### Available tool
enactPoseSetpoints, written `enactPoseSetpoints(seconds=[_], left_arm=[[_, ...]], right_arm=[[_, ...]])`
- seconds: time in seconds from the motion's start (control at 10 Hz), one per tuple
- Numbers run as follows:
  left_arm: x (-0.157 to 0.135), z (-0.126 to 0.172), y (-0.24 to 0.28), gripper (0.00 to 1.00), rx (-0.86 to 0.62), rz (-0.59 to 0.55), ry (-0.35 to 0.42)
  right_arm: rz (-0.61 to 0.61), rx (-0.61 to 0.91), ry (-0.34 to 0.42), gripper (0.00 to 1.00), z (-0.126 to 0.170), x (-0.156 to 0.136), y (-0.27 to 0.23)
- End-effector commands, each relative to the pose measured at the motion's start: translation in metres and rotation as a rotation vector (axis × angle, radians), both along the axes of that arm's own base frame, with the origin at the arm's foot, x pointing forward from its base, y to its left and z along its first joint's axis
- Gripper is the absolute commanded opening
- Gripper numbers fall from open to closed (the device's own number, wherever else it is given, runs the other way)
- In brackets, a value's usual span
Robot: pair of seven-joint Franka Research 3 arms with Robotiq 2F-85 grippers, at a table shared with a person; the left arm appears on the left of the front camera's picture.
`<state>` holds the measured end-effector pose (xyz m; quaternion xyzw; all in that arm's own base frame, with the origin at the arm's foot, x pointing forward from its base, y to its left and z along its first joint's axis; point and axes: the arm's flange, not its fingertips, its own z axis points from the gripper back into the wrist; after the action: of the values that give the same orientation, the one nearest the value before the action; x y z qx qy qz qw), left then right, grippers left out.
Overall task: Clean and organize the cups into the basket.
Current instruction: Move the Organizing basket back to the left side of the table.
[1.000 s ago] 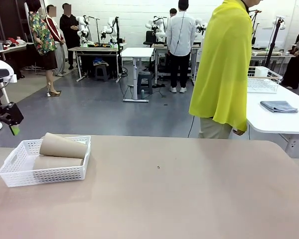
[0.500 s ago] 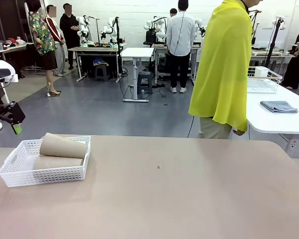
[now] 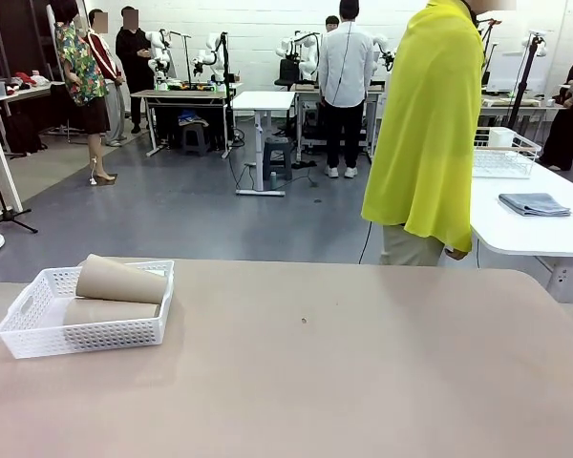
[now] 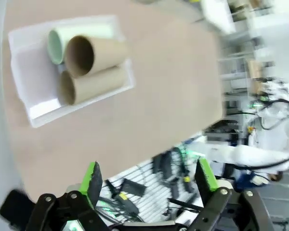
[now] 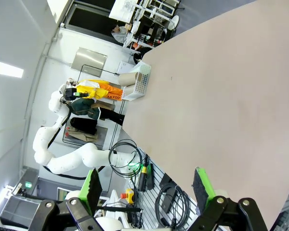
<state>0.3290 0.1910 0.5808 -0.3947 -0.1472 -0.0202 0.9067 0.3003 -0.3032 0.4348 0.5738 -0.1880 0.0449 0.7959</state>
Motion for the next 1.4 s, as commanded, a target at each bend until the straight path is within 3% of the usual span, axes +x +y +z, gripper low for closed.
enactPoseSetpoints(seconds=[0.0, 0.1, 0.3, 0.6, 0.8, 0.9, 1.3], left_arm=[[0.018, -0.003, 0.044, 1.0, -0.208, -0.104, 0.08], [0.018, -0.01, 0.068, 1.0, -0.239, -0.112, 0.079], [0.02, -0.051, 0.102, 1.0, -0.318, -0.018, 0.095], [0.011, -0.101, 0.125, 1.0, -0.399, 0.058, 0.034], [0.009, -0.1, 0.126, 1.0, -0.435, 0.114, -0.001], [0.009, -0.112, 0.131, 1.0, -0.401, 0.075, 0.063], [0.009, -0.112, 0.131, 1.0, -0.401, 0.075, 0.063]], right_arm=[[-0.005, -0.003, -0.009, 1.0, -0.001, -0.002, 0.005], [-0.005, -0.003, -0.009, 1.0, -0.001, -0.002, 0.005], [-0.005, -0.003, -0.009, 1.0, -0.001, -0.002, 0.005], [-0.005, -0.003, -0.009, 1.0, -0.001, -0.002, 0.005], [-0.005, -0.003, -0.009, 1.0, -0.001, -0.002, 0.005], [-0.005, -0.003, -0.009, 1.0, -0.001, -0.002, 0.005], [-0.005, -0.003, -0.009, 1.0, -0.001, -0.002, 0.005]])
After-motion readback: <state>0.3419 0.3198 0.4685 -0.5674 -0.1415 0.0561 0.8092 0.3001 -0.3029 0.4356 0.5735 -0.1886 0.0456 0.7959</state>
